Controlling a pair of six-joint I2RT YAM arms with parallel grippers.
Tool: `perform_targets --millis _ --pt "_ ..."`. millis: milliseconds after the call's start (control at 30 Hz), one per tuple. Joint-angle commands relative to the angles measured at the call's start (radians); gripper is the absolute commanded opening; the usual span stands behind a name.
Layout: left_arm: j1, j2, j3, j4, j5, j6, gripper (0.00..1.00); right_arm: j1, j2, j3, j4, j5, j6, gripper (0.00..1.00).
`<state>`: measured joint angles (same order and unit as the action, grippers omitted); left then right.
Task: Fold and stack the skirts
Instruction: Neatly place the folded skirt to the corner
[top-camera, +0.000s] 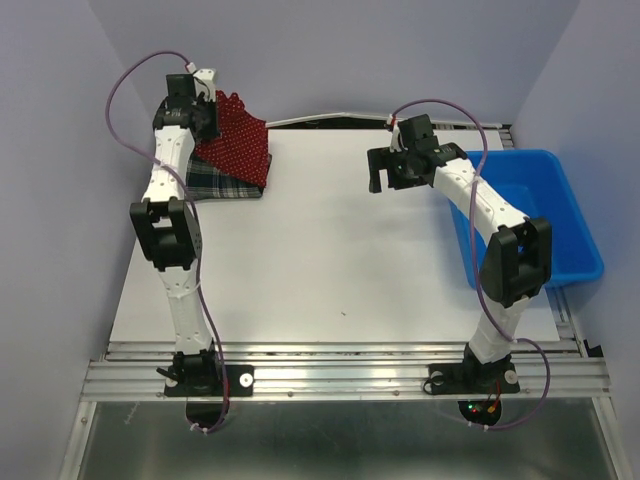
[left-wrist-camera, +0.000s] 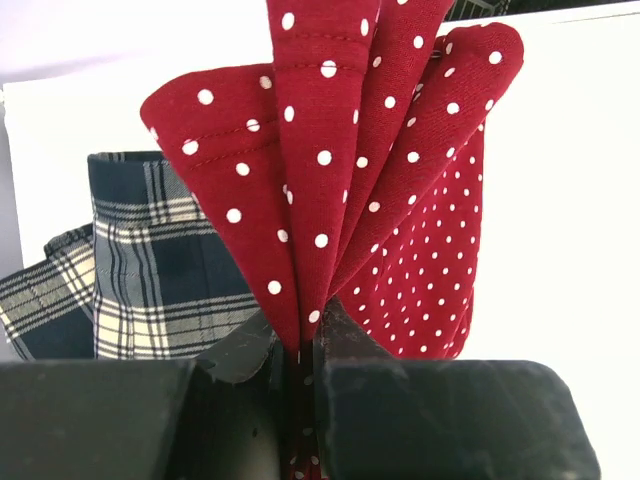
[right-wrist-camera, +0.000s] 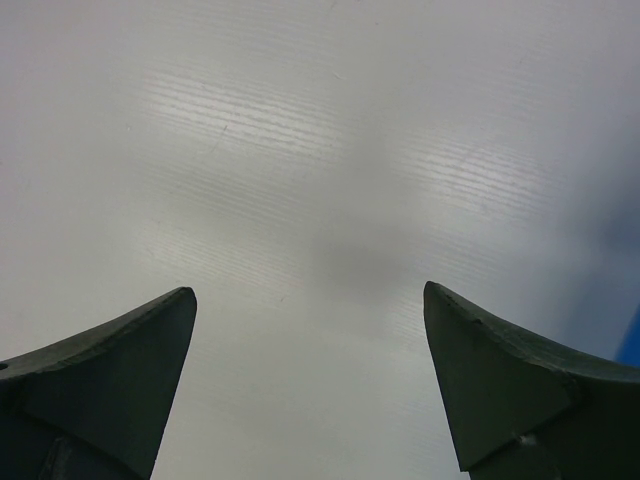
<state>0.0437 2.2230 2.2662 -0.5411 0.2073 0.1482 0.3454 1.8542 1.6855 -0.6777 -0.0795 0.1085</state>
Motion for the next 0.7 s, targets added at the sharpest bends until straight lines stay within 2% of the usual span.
perform_targets --millis 0,333,467,567,667 --pt "0.034 -0.056 0.020 0.033 0.041 0.004 0.00 -0.006 -0.039 -0.004 0.018 -0.008 -0.006 1.00" --pt "0.114 -0.003 -0.016 0.055 0.069 -0.010 0.00 -0.006 -0.030 -0.009 0.015 -0.019 -0.006 1.00" --pt "0.142 0.036 -0.008 0.052 0.103 -0.004 0.11 -0.006 -0.029 -0.012 0.010 -0.017 -0.012 1.00" --pt "0.166 0.055 -0.019 0.076 0.104 -0.025 0.11 -0.006 -0.030 -0.017 0.007 -0.017 -0.012 1.00" --pt "0.196 0.081 -0.019 0.087 0.122 -0.051 0.19 -0.006 -0.029 -0.018 0.006 -0.017 -0.012 1.00"
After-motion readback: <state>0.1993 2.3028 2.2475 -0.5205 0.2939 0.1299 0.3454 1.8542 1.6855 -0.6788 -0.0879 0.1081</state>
